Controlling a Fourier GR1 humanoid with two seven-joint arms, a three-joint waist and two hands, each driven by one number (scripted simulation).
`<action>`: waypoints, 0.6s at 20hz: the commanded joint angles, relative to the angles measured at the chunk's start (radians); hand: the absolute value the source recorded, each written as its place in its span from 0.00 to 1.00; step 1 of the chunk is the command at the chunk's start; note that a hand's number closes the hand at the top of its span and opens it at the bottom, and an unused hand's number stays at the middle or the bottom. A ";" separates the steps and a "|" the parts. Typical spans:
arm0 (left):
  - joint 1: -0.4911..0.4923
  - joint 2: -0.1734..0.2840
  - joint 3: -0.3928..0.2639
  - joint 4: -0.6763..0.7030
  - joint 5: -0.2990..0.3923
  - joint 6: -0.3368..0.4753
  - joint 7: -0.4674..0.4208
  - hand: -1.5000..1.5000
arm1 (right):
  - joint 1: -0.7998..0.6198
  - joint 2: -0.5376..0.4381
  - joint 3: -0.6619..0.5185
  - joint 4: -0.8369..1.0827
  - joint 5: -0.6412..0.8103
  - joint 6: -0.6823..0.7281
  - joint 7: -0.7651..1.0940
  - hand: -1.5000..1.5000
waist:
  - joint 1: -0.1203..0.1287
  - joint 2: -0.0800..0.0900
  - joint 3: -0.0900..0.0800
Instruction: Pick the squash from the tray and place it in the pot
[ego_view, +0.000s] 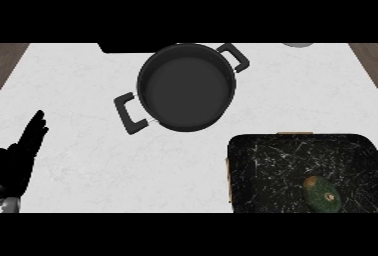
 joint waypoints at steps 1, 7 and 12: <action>-0.016 -0.018 -0.018 -0.025 -0.019 0.006 0.025 0.50 | 0.014 -0.096 -0.045 -0.165 -0.009 0.132 0.247 0.00 | 0.028 0.006 0.002; -0.052 -0.033 -0.036 -0.028 -0.028 -0.006 0.030 0.50 | -0.123 -0.267 -0.009 -0.105 -0.178 0.356 0.487 0.00 | 0.071 0.018 0.002; -0.098 -0.075 -0.062 0.036 -0.060 0.003 0.018 0.50 | -0.244 -0.330 0.083 -0.097 -0.348 0.464 0.647 0.00 | 0.069 0.022 0.002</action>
